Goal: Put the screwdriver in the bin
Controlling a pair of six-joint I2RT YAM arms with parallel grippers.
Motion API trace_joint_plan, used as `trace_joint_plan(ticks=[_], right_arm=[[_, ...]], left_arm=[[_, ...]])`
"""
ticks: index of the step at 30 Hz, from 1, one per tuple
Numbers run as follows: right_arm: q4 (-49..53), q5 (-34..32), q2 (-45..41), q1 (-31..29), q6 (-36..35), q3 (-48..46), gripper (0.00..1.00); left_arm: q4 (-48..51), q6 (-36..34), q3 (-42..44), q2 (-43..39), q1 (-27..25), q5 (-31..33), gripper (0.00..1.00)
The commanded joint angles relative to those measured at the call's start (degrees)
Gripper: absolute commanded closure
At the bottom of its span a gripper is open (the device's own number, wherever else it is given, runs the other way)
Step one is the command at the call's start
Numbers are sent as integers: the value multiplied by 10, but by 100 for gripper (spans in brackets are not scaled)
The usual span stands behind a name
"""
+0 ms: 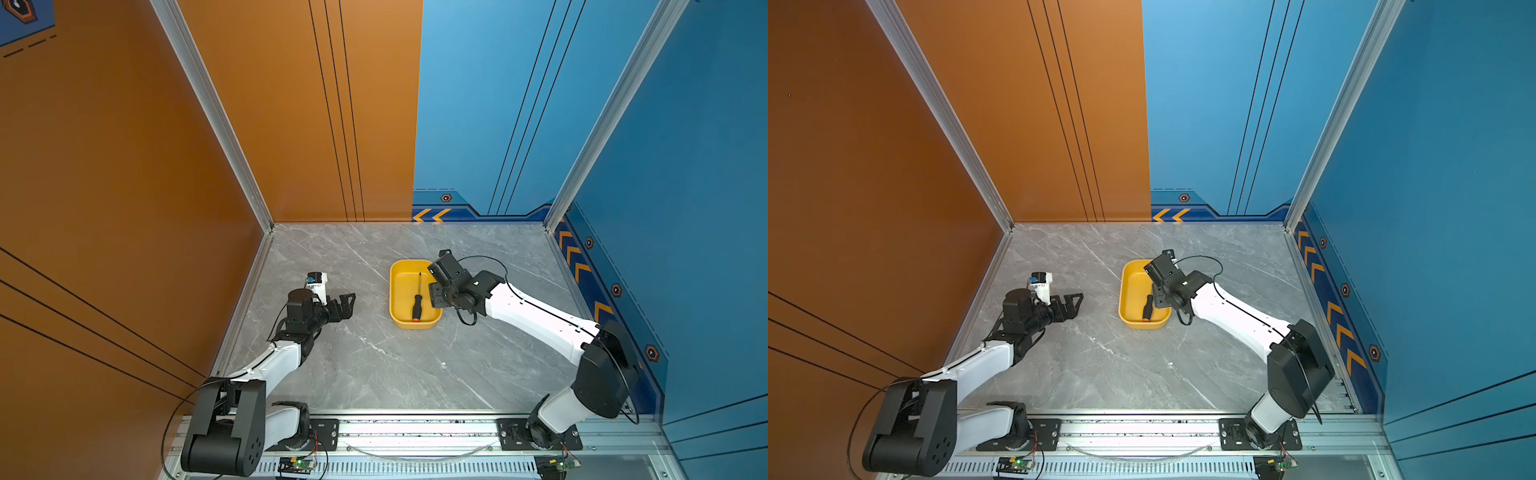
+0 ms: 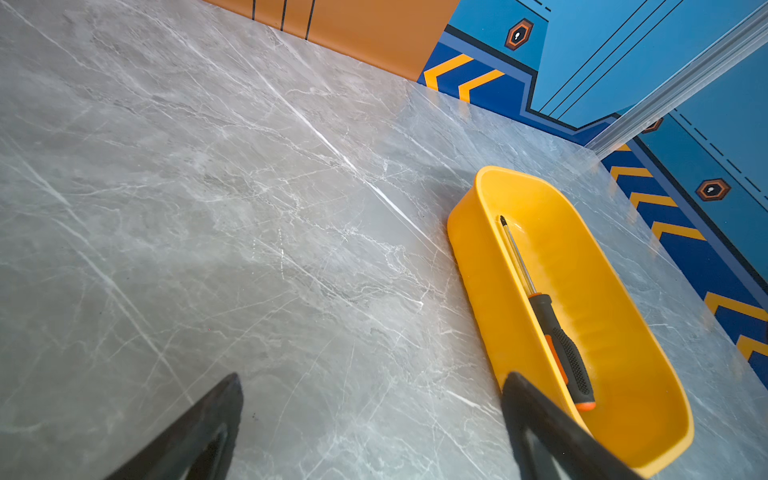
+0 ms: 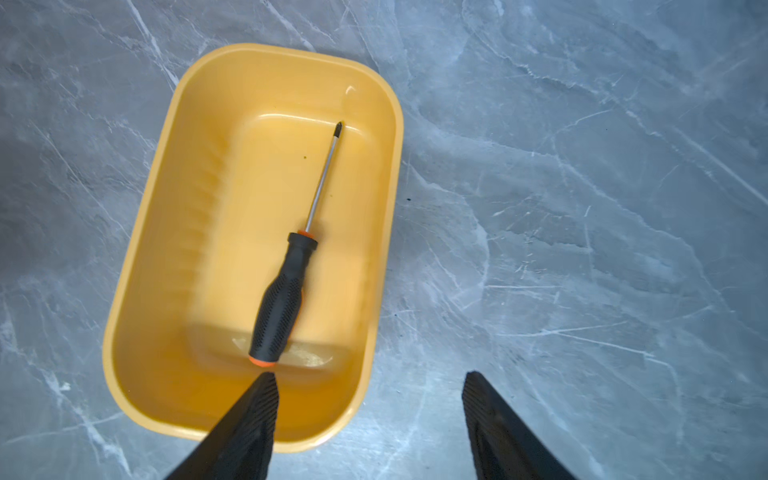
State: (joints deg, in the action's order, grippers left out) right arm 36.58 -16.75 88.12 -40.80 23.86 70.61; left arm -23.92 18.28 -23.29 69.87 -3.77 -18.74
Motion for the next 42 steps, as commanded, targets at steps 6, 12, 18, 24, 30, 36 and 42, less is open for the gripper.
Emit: trace_joint_plan(ticks=[6, 12, 18, 24, 30, 36, 42], right_arm=[[-129, -13, -164, 43, -179, -182, 29], [-269, 35, -300, 122, -190, -335, 27], [-399, 62, -372, 222, -152, -439, 25], [-449, 75, -362, 296, -137, -475, 25], [-523, 76, -342, 324, -153, -491, 25], [-626, 76, -292, 338, -199, -522, 25], [-732, 61, -213, 344, -220, -538, 25]], left_arm=[[11, -10, -19, -5, -1, -15, 2], [63, -39, -40, -25, 1, 2, 2], [71, -92, -32, -67, 2, 80, 2], [-20, -157, 0, -71, 5, 193, 2], [-105, -193, -1, 27, 19, 200, 2], [-125, -206, -29, 118, 19, 189, 2], [-136, -206, -21, 112, 18, 183, 2]])
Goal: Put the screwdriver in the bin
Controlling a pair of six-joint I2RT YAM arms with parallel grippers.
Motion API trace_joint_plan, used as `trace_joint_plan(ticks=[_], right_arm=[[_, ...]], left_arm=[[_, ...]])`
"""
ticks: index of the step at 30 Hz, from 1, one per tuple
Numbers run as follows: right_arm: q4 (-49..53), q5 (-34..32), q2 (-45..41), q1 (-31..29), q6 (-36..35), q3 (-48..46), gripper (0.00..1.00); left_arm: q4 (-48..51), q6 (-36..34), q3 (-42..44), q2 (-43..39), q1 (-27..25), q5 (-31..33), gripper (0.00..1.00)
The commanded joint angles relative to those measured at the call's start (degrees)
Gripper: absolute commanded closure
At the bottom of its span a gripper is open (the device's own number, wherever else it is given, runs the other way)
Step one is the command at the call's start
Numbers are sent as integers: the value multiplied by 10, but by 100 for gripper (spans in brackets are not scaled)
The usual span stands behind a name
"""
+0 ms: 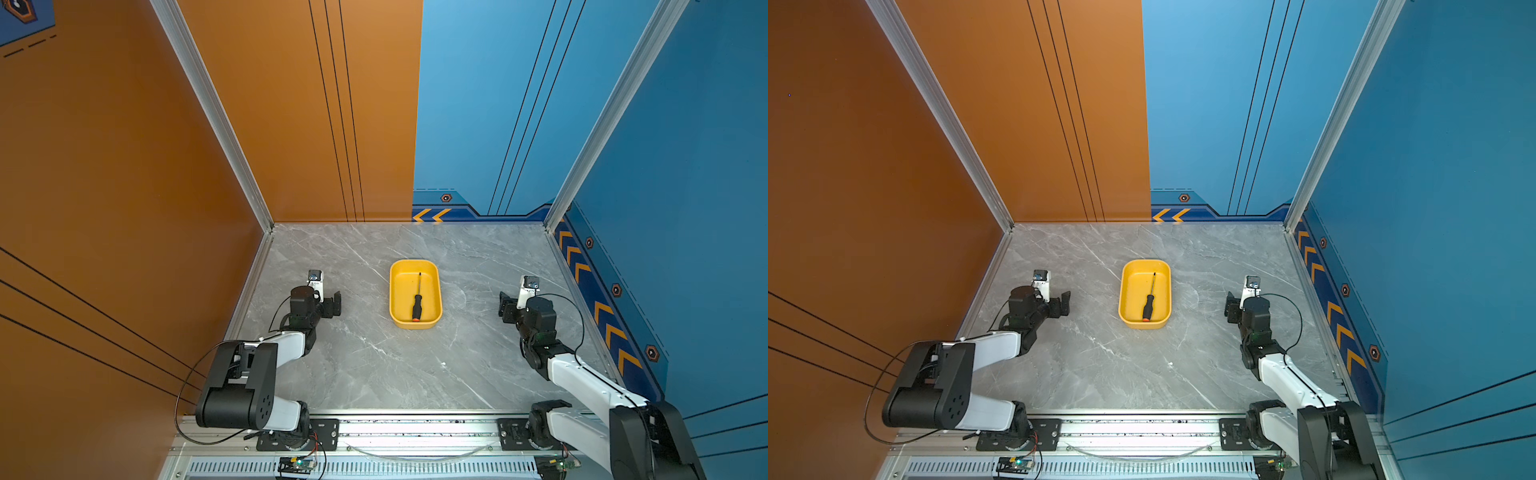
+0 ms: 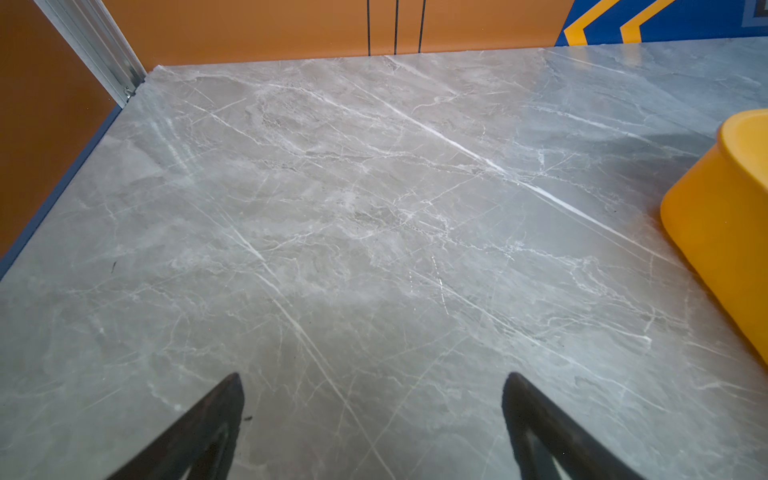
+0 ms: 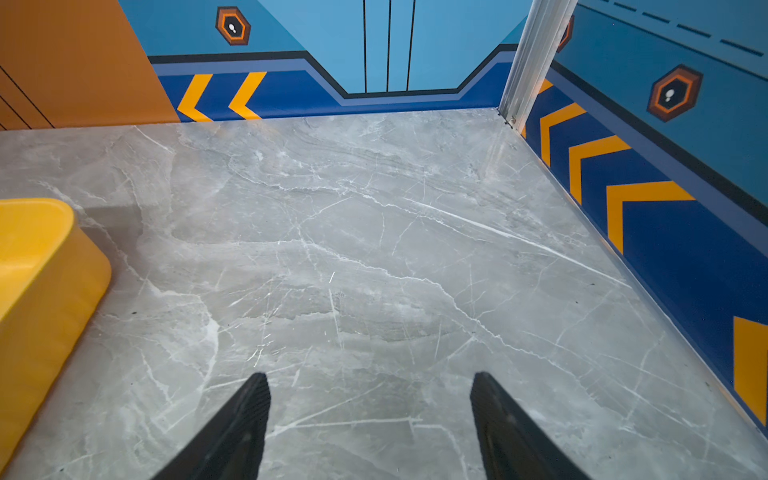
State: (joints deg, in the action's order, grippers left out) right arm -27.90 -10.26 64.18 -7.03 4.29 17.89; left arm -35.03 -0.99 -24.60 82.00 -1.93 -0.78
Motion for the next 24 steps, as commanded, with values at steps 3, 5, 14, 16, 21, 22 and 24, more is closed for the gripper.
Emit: trace_joint_plan(ticks=[3, 5, 14, 16, 21, 22, 24], right_arm=[[-146, -2, 81, 13, -24, -12, 26], [-154, 1, 99, 14, -24, -2, 26], [-258, 1, 186, 21, -38, -1, 26], [-295, 1, 212, 20, -39, -9, 26], [-311, 9, 236, 22, -41, -9, 25], [-314, 14, 241, 24, -40, -7, 25], [-303, 13, 243, 29, -35, 3, 25]], left_arm=[[-36, -16, -1, -12, -1, 1, 2], [-54, -28, 12, -12, -1, -1, 2], [-212, -18, 48, 73, 7, 10, 2], [-211, -18, 48, 73, 7, 11, 2], [-205, -16, 44, 74, 8, 16, 2], [-202, -15, 41, 75, 7, 17, 2], [-186, -11, 32, 76, 12, 18, 2]])
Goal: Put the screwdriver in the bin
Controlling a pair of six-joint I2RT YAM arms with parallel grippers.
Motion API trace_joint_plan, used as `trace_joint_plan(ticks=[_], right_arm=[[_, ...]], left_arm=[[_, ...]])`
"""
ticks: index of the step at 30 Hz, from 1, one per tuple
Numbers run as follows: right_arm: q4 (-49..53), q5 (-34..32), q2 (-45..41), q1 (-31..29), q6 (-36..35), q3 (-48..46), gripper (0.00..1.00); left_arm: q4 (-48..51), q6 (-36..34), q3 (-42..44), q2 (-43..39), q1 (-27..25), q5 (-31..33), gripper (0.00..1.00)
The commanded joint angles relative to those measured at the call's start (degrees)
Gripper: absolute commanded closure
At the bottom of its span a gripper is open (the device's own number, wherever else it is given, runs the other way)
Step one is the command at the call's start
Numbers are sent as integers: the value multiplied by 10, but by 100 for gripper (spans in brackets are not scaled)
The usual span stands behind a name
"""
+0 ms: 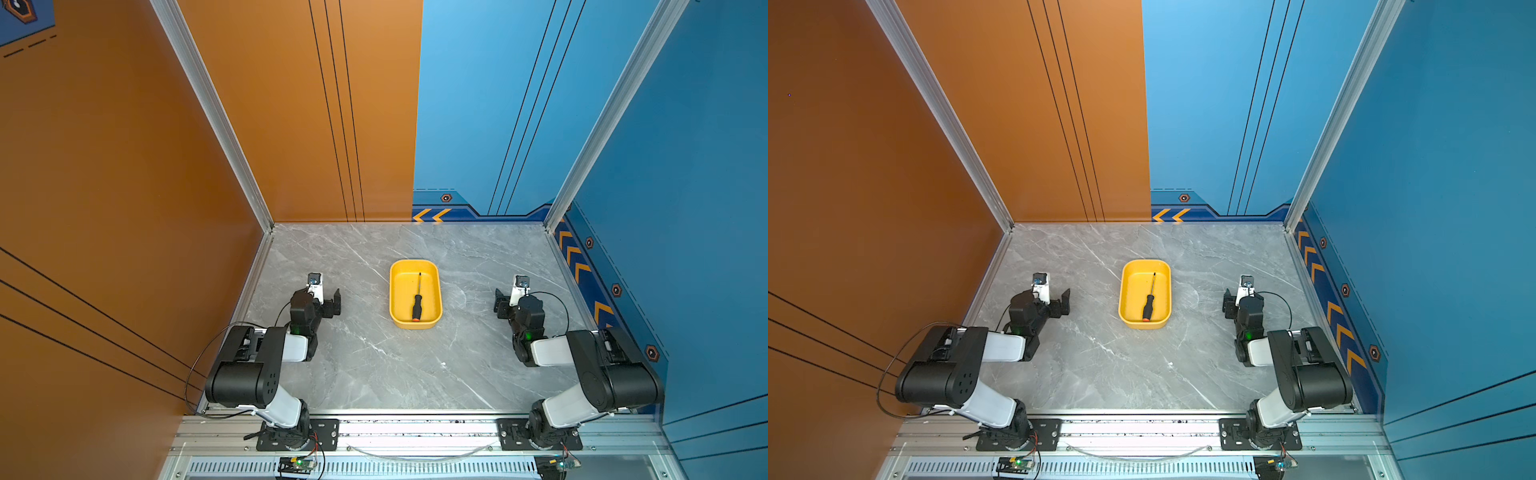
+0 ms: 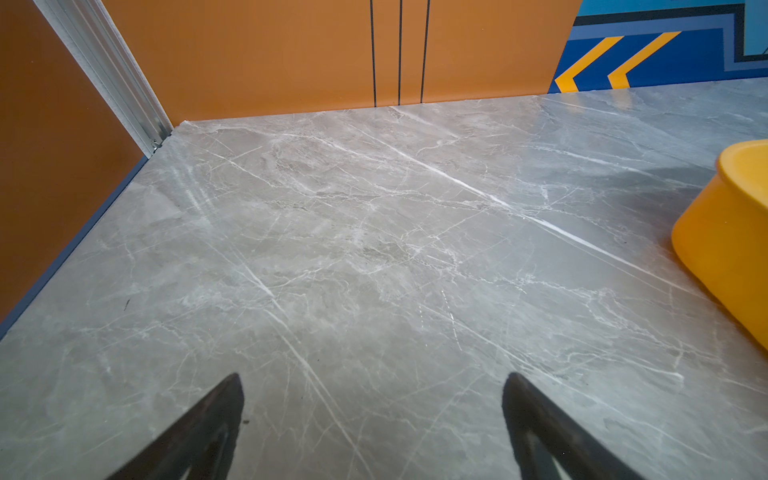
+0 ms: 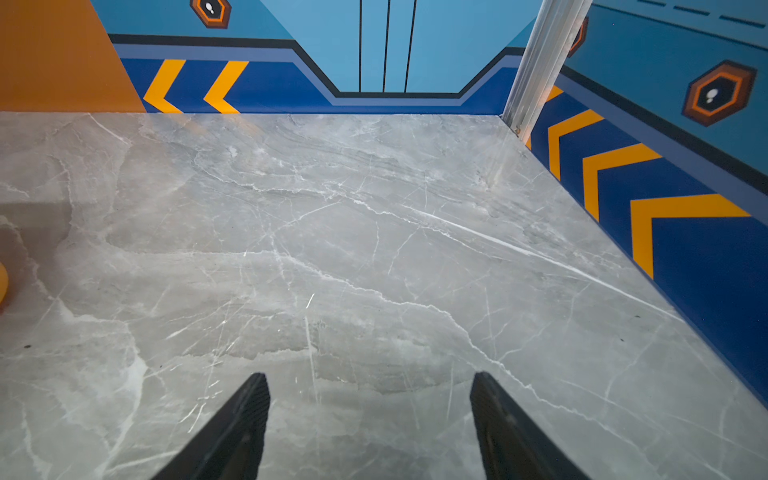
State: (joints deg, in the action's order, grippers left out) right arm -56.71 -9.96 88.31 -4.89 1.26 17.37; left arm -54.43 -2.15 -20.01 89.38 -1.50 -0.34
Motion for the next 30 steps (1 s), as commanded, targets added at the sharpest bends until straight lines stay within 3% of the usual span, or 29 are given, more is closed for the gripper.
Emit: trace_joint_plan(ticks=[1, 5, 10, 18, 30], right_arm=[[8, 15, -1, 10, -1, 17, 25], [55, 74, 3, 48, 26, 43, 21], [50, 70, 4, 45, 25, 43, 9], [49, 69, 4, 44, 25, 42, 0], [47, 64, 4, 42, 23, 41, 0]], left_arm=[[15, 4, -17, 2, 11, 11, 2], [20, 13, -21, 3, 19, 1, 2], [21, 14, -22, 3, 21, -1, 2], [21, 13, -21, 3, 20, 0, 2], [20, 14, -20, 2, 19, 2, 2]])
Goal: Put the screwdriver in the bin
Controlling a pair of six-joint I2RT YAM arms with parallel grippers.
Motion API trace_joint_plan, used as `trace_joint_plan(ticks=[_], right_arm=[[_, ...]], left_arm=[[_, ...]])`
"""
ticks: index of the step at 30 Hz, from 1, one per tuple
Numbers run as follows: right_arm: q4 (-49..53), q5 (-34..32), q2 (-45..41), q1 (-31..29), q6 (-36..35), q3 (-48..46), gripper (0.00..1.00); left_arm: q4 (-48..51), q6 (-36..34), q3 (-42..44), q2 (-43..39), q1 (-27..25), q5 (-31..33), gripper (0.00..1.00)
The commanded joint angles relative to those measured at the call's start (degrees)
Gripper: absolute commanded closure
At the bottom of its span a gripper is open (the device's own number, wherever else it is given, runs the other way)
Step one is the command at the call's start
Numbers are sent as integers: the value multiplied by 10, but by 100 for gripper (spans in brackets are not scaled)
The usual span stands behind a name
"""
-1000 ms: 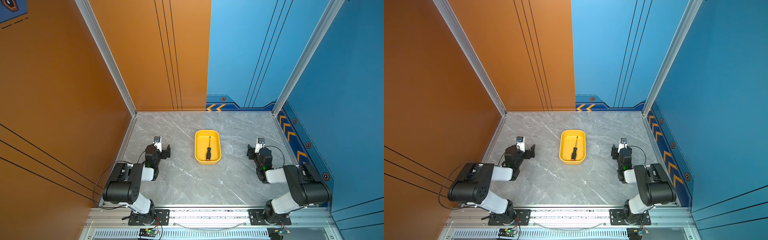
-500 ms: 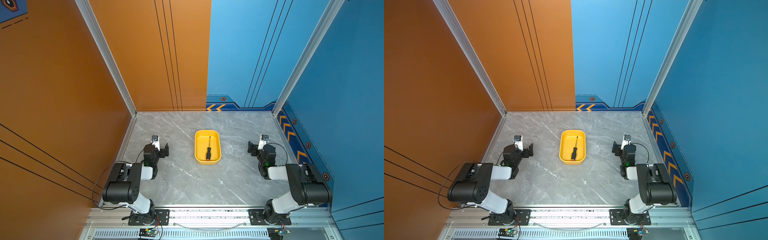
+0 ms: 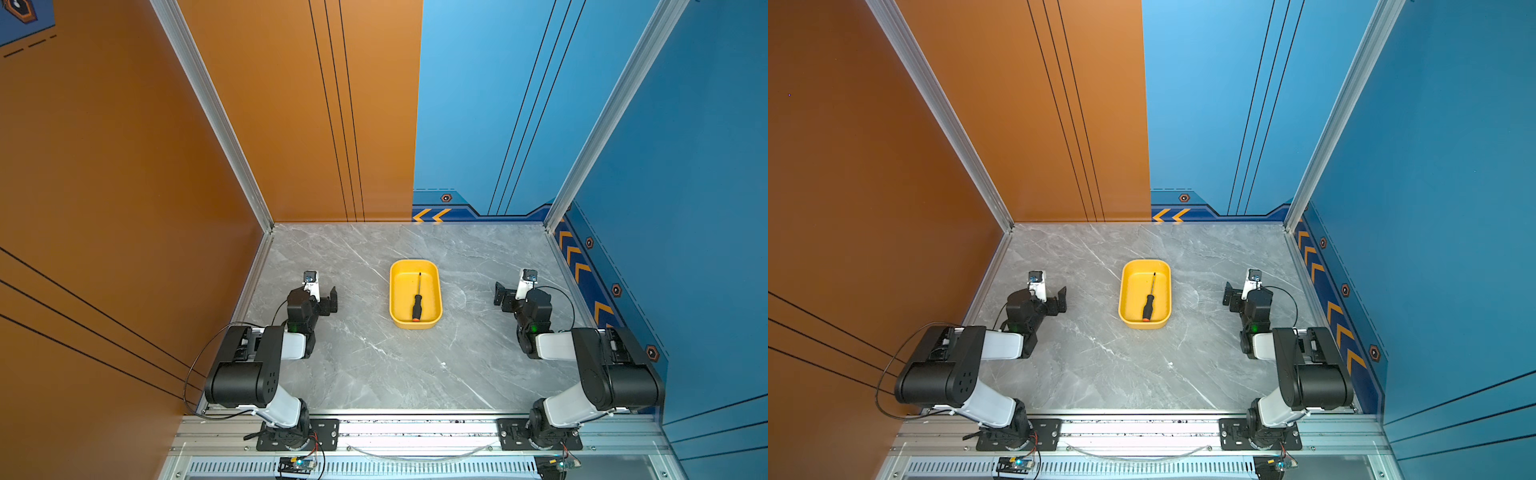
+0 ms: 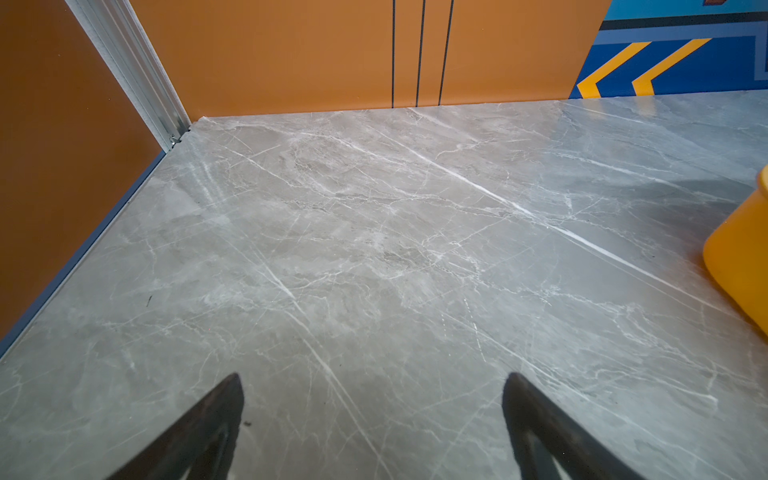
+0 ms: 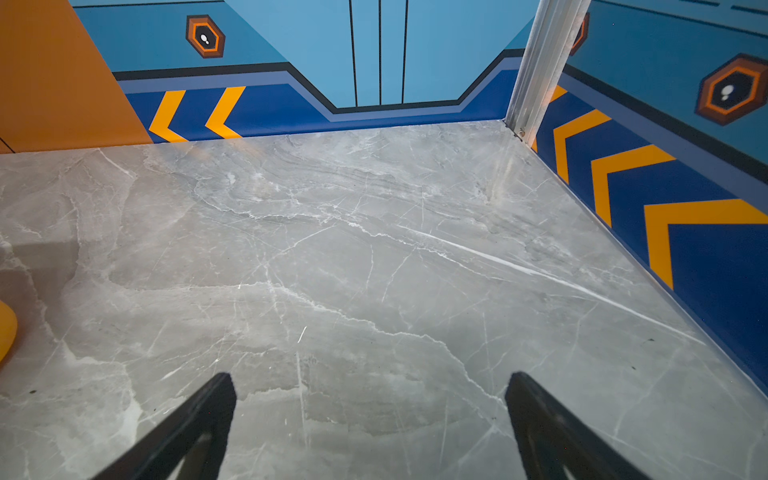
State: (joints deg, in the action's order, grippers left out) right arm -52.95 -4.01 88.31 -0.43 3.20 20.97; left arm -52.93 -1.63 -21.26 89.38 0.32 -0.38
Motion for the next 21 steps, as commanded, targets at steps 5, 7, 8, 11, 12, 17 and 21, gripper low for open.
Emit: trace_joint_plan(ticks=[5, 7, 8, 11, 12, 17, 21], right_arm=[[8, 0, 3, -4, 3, 3, 0], [8, -2, 3, -5, 2, 4, 0], [8, -2, 3, -5, 2, 4, 0], [8, -1, 4, -5, 2, 4, 0], [9, 0, 4, -5, 2, 4, 0], [10, 6, 4, -2, 4, 6, 0], [10, 6, 4, -2, 4, 6, 0]], left_arm=[[5, 8, -6, 1, 0, 3, 2], [5, 8, -6, 1, 0, 3, 2], [5, 8, -6, 1, 0, 4, 2], [5, 8, -6, 0, 0, 4, 2], [5, 8, -6, 1, 0, 4, 2], [5, 7, -6, 2, 0, 4, 2], [5, 8, -6, 0, 0, 3, 2]])
